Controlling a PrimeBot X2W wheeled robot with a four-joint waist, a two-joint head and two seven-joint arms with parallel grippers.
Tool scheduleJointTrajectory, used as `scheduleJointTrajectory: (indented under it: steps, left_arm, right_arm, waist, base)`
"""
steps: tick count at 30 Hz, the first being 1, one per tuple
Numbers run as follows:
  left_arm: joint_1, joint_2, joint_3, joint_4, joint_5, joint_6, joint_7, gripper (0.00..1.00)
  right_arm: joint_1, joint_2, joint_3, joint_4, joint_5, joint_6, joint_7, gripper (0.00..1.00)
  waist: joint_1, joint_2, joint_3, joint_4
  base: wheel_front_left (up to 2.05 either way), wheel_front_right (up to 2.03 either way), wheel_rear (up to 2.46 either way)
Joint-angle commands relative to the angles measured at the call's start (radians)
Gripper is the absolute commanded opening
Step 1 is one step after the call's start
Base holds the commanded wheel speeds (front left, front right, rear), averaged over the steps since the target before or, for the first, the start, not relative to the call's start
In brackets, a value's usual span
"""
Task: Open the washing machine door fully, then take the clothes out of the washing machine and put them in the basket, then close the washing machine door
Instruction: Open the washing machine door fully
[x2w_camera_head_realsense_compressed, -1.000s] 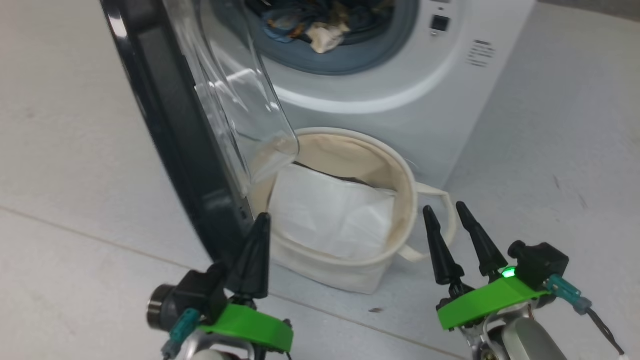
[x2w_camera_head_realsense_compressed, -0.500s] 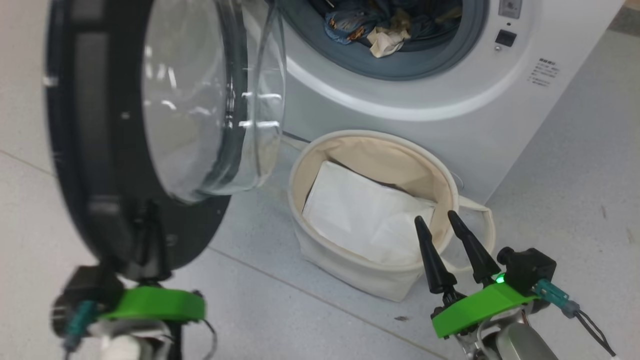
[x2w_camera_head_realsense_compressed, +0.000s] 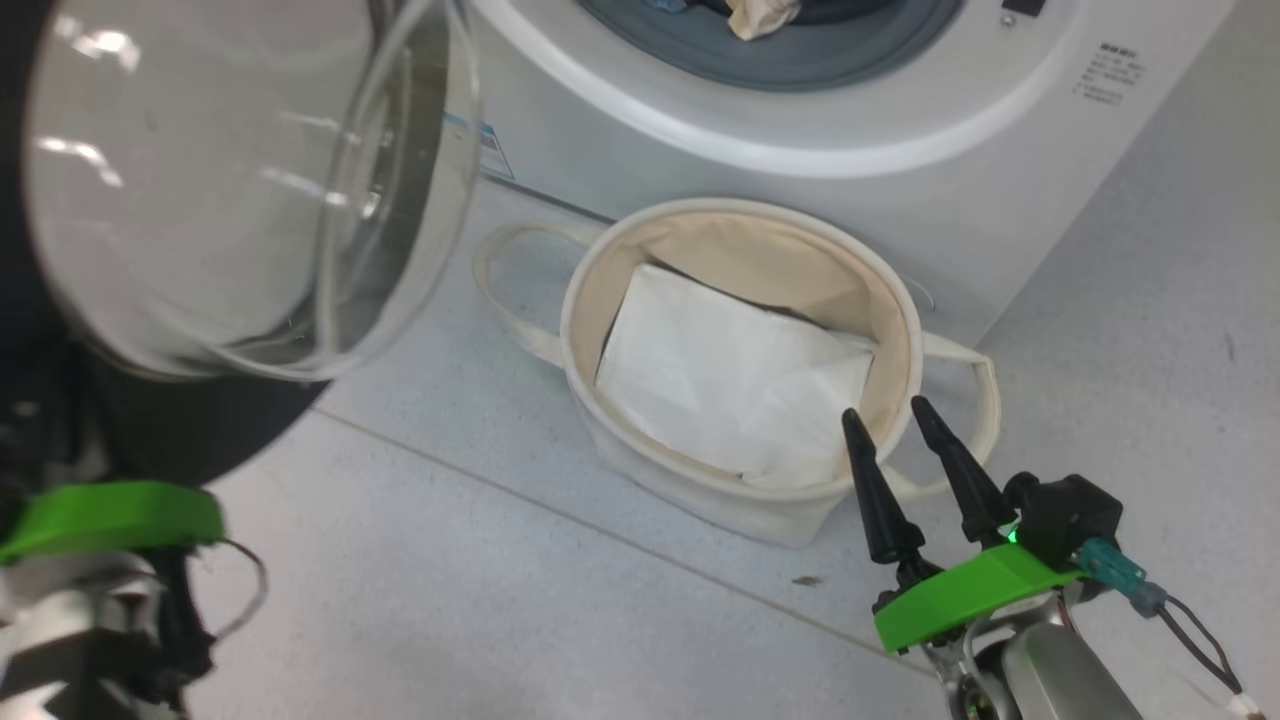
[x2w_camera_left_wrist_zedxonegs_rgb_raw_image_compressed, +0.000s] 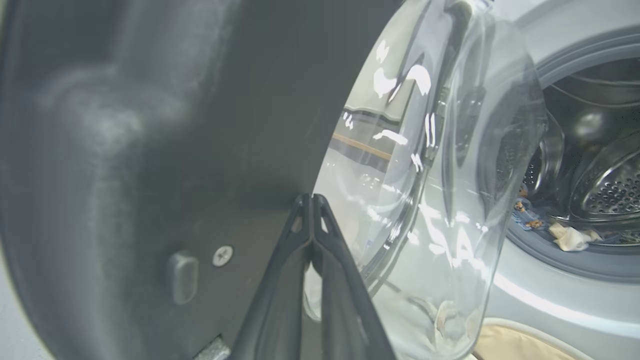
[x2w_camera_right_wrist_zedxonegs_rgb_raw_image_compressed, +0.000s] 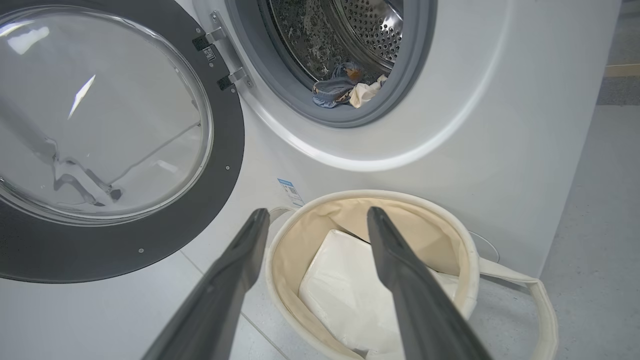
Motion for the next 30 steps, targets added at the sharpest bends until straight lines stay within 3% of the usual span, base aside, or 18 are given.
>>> scheduleJointTrajectory:
  steps: [1,5,19,30]
  left_arm:
    - [-0.044,0.056,0.074,-0.010,-0.017,0.007,-0.014,0.00]
    - [-0.077,0.078,0.139,0.062,-0.052,0.003,-0.029,0.00]
    - [-0.224,0.095,0.236,0.276,-0.054,-0.089,-0.045,0.00]
    - [-0.193,0.019,0.270,0.237,0.070,-0.147,-0.045,0.00]
  right_arm:
    - [-0.024,0.006,0.018,-0.030,-0.011,0.001,-0.012,1.00]
    - [-0.031,0.006,0.004,-0.037,-0.027,0.001,-0.012,1.00]
    - [-0.034,0.006,-0.006,-0.048,-0.062,0.001,-0.012,1.00]
    - [-0.039,0.006,-0.010,-0.056,-0.039,0.001,-0.012,1.00]
  waist:
    - [0.0000,0.0000,0.018,-0.007]
    - [0.0000,0.0000,0.046,-0.013]
    - [0.0000,0.0000,0.110,-0.007]
    - [0.0000,0.0000,0.063,-0.014]
  base:
    - [0.00,0.00,0.00]
    - [0.00,0.00,0.00]
    - [0.00,0.00,0.00]
    - [0.00,0.00,0.00]
